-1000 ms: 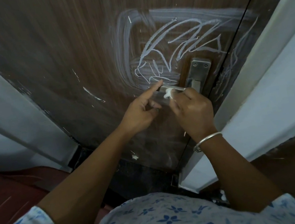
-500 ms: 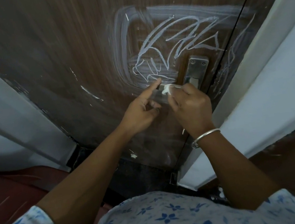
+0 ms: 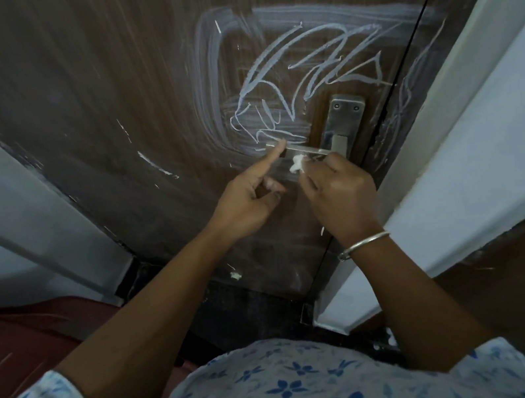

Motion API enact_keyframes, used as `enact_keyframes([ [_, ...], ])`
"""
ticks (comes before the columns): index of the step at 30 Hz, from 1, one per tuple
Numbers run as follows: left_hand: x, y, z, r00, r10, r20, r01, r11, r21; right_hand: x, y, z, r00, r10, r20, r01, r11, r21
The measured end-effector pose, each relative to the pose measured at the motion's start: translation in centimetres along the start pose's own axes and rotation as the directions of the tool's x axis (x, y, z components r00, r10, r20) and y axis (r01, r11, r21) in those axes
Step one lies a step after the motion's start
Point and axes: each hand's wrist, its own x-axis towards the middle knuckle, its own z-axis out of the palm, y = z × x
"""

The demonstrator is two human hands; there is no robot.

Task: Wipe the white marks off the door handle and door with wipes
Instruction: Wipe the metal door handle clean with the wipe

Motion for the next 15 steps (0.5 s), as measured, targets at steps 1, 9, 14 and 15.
enact_keyframes([
  [1,-0.1,0.0,0.0,1.0,0.002,-0.004,-0.002,1.0,0.005,-0.1,0.2,-0.1,1.0,0.004,-0.005,-0.004,1.0,0.006],
  [9,0.0,-0.1,-0.1,1.0,-0.001,0.008,0.001,0.999,0.036,-0.2,0.4,-0.3,1.0,0.005,-0.03,-0.004,1.0,0.01],
  [14,0.1,-0.2,-0.2,1.0,-0.002,0.011,0.002,0.999,0.038,-0.7,1.1,-0.7,0.999,0.011,-0.039,-0.011,1.0,0.006],
  [15,0.1,-0.3,-0.2,1.0,-0.001,0.009,0.001,0.999,0.041,-0.7,1.2,-0.8,0.999,0.009,-0.044,-0.009,1.0,0.001],
])
